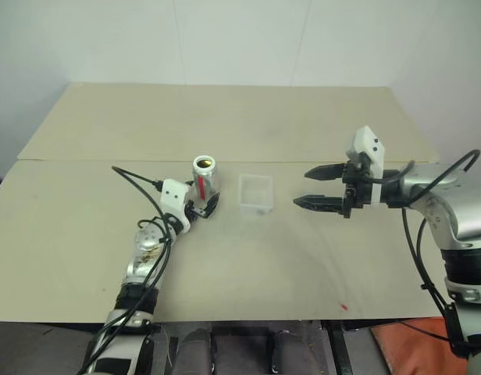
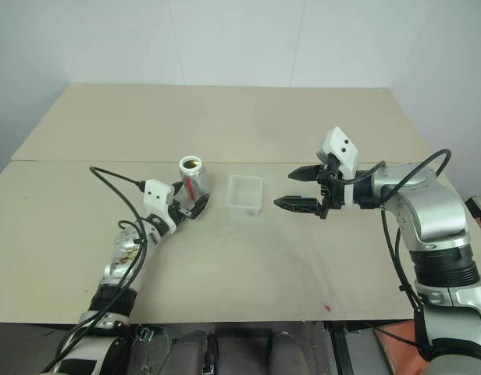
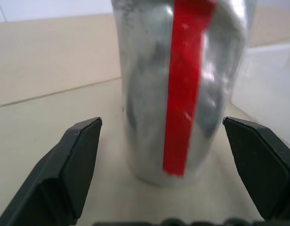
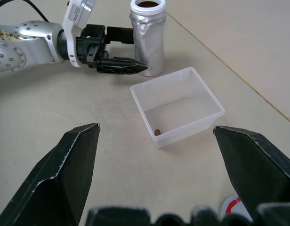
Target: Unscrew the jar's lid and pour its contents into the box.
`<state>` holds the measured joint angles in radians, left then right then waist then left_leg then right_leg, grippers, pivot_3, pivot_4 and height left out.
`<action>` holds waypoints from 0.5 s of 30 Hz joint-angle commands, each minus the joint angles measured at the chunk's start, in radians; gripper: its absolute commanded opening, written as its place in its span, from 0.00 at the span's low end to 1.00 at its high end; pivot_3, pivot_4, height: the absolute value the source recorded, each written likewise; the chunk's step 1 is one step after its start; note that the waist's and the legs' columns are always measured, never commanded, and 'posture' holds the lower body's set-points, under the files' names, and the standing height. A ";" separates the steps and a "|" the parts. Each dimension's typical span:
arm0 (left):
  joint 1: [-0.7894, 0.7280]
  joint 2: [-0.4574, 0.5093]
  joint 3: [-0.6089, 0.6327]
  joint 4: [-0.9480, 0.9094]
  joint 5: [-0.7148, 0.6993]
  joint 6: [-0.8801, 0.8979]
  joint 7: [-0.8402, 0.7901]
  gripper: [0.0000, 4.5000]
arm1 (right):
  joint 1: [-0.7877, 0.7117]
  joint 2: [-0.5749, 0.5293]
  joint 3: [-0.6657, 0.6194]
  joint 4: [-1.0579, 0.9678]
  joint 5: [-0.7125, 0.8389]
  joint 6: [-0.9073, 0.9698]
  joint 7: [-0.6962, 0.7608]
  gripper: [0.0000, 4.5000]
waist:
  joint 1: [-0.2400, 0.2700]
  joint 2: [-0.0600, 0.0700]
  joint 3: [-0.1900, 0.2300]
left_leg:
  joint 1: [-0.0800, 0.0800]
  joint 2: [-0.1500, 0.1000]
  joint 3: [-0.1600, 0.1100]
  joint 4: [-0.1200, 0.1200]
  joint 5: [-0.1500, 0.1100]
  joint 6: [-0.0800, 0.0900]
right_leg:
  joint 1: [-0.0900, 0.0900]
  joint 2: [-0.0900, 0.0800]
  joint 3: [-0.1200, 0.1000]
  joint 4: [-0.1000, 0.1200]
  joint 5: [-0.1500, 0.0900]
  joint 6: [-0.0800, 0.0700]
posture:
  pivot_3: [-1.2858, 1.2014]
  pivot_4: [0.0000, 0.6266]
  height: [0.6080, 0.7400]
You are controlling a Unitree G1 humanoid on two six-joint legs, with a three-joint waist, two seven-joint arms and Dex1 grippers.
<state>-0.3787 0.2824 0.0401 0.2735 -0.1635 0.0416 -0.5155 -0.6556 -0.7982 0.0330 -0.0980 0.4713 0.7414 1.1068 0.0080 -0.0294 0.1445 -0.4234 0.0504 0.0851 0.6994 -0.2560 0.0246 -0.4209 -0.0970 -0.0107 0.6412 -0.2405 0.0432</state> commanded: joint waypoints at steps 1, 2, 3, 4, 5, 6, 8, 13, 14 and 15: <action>0.083 0.103 0.018 -0.236 -0.070 0.143 -0.091 0.99 | 0.015 -0.019 -0.030 -0.046 0.007 -0.018 -0.006 1.00 | -0.003 0.000 0.000 | 0.000 0.000 0.000 -0.001 0.000 0.000 | 0.000 0.000 0.000 0.000 0.000 0.000 | 0.52 0.24 1.00; 0.107 0.130 0.026 -0.287 -0.092 0.185 -0.109 0.99 | 0.021 -0.020 -0.033 -0.051 0.008 -0.017 -0.008 1.00 | -0.003 0.000 0.000 | 0.000 0.001 0.000 -0.001 0.000 0.000 | -0.001 0.000 0.000 0.000 0.000 0.000 | 0.52 0.24 1.00; 0.130 0.160 0.033 -0.332 -0.105 0.214 -0.125 0.99 | 0.028 -0.022 -0.036 -0.056 0.010 -0.015 -0.011 1.00 | -0.002 0.000 0.000 | 0.000 0.001 -0.001 -0.002 0.000 0.000 | -0.001 0.000 0.000 0.000 0.000 0.000 | 0.52 0.24 1.00; 0.159 0.200 0.046 -0.385 -0.136 0.255 -0.156 0.99 | 0.035 -0.023 -0.039 -0.061 0.011 -0.014 -0.013 1.00 | -0.002 0.000 0.000 | 0.001 0.001 -0.001 -0.002 0.000 0.000 | -0.001 0.000 0.000 0.000 0.000 0.000 | 0.52 0.24 1.00; 0.187 0.238 0.061 -0.432 -0.160 0.286 -0.183 0.99 | 0.042 -0.024 -0.042 -0.064 0.013 -0.013 -0.016 1.00 | -0.002 0.000 0.000 | 0.000 0.001 -0.001 -0.002 0.000 0.000 | -0.001 0.000 0.000 0.000 0.000 0.000 | 0.52 0.24 1.00; 0.218 0.283 0.081 -0.482 -0.188 0.320 -0.214 0.99 | 0.049 -0.024 -0.044 -0.068 0.013 -0.013 -0.019 1.00 | -0.001 0.000 0.000 | 0.001 0.000 -0.001 -0.002 0.000 0.000 | 0.000 0.000 0.001 0.000 0.000 0.000 | 0.52 0.24 1.00; 0.268 0.368 0.135 -0.555 -0.261 0.352 -0.299 0.99 | 0.057 -0.026 -0.049 -0.073 0.016 -0.011 -0.024 1.00 | -0.003 0.000 0.000 | 0.001 0.001 -0.001 -0.002 0.000 0.000 | -0.001 -0.001 0.001 0.000 0.000 0.000 | 0.52 0.24 1.00; 0.259 0.547 0.294 -0.556 -0.424 0.392 -0.495 0.99 | 0.077 -0.045 -0.067 -0.085 0.030 -0.013 -0.012 1.00 | 0.002 0.000 0.000 | 0.002 0.000 0.000 -0.004 0.000 0.000 | -0.001 -0.001 0.001 -0.003 -0.001 -0.001 | 0.52 0.24 1.00; 0.253 0.588 0.315 -0.538 -0.440 0.383 -0.551 0.99 | 0.080 -0.052 -0.071 -0.086 0.033 -0.018 -0.005 1.00 | 0.002 0.000 0.000 | 0.002 0.000 0.000 -0.004 0.000 0.000 | -0.001 -0.001 0.000 -0.003 -0.001 -0.001 | 0.52 0.24 1.00; 0.246 0.626 0.331 -0.516 -0.455 0.373 -0.606 0.99 | 0.084 -0.060 -0.074 -0.087 0.036 -0.024 0.004 1.00 | 0.002 0.001 0.000 | 0.002 0.000 0.001 -0.004 0.000 0.000 | -0.001 -0.001 0.000 -0.004 -0.001 -0.001 | 0.52 0.24 1.00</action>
<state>-0.1134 0.8679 0.3199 -0.2507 -0.5731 0.4290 -1.0325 -0.5706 -0.8359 0.0106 -0.1552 0.4915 0.7408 1.0955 0.0102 -0.0288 0.1448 -0.4209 0.0505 0.0865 0.6954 -0.2563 0.0248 -0.4218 -0.0977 -0.0102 0.6375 -0.2412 0.0419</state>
